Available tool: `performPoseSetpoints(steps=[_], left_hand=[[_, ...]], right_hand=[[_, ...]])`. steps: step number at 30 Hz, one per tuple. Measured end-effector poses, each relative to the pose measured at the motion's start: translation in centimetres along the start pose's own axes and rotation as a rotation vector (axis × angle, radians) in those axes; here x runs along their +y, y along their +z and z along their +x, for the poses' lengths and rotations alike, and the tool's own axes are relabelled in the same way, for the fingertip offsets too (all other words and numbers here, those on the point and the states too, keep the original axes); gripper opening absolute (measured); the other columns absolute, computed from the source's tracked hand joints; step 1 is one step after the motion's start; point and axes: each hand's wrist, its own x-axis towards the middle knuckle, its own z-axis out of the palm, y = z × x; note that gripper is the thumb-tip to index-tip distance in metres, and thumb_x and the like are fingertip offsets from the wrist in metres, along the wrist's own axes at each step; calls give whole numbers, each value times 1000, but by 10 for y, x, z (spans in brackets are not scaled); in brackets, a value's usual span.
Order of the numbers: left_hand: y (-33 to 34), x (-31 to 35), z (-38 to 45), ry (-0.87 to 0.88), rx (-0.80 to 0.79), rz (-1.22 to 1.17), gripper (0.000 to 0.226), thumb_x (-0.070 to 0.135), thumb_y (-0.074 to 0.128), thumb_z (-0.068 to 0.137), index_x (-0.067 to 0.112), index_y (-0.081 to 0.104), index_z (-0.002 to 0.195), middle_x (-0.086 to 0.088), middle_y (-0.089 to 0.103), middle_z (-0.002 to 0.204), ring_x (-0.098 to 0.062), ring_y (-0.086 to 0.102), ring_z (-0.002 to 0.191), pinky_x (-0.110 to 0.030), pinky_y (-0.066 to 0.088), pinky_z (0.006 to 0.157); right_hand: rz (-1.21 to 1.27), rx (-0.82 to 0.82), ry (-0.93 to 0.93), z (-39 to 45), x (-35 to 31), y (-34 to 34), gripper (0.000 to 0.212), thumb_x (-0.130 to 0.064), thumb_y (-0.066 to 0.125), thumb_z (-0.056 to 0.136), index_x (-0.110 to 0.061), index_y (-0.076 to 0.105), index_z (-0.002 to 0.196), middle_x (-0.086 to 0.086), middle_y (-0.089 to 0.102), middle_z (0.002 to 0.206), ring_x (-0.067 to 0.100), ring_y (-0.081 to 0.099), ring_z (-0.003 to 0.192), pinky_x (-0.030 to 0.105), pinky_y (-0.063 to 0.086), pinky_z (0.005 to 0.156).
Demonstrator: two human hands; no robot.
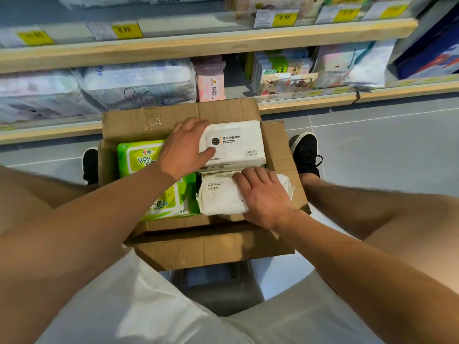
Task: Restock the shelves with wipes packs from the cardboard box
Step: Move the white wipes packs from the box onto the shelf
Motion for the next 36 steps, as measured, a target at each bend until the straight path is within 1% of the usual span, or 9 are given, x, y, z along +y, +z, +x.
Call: performPoseSetpoints(steps=[5,8,13,16,19,21,24,27,36], left_hand=[[18,2,32,-7,-270,131,88,49,64,80,19,21,150,-9,27,154,-32,23,140,-45,24,114],[20,12,35,-64,-290,175,97,54,71,67,23,26,147,-9,39,139,-34,35,128,-47,29,108],[18,24,27,42,-262,160,73,61,75,52,25,56,113,-2,53,107,-28,46,107,-40,37,92],[21,21,32,-45,-317,-106,61,49,85,51,23,52,96,-1,47,105,-25,46,102,-32,40,83],[16,24,44,-84,-516,-123,80,42,88,50,23,47,116,-4,46,122,-23,48,109,-27,38,80],[16,28,46,-97,-590,17,111,53,84,46,27,32,140,-7,47,133,-27,46,119,-32,42,92],[18,36,43,-142,-600,143,114,61,76,41,25,34,141,-6,50,130,-31,44,120,-43,43,97],[15,41,43,-112,-555,102,106,57,80,37,19,45,130,-6,54,120,-28,51,112,-40,47,91],[-50,32,10,-103,-145,247,99,51,80,48,27,38,135,-7,50,122,-32,49,113,-46,41,93]], right_hand=[[0,17,23,-5,7,16,87,-33,80,59,-11,44,135,9,52,121,32,48,108,45,39,96],[19,29,29,-3,5,18,83,-32,78,63,-12,44,136,9,53,121,31,48,108,45,39,98],[29,-20,-25,-4,11,19,84,-40,78,68,-15,40,139,9,49,131,32,45,119,46,34,105],[29,-15,-38,-7,11,21,83,-41,80,68,-16,41,138,9,51,131,31,46,119,45,35,105],[39,-1,-36,-7,14,20,83,-40,80,68,-16,41,137,10,50,132,32,46,119,45,35,105],[32,9,-43,-7,14,22,82,-39,77,69,-16,41,138,11,49,134,32,45,121,45,33,106],[8,34,-50,-9,14,28,83,-40,78,67,-16,42,137,12,49,135,33,45,123,45,31,107],[7,35,-58,-9,15,29,84,-38,79,65,-15,43,137,10,51,131,32,47,120,42,24,106],[68,83,69,-4,6,12,94,-38,78,61,-14,36,143,7,53,124,32,50,110,44,35,99]])
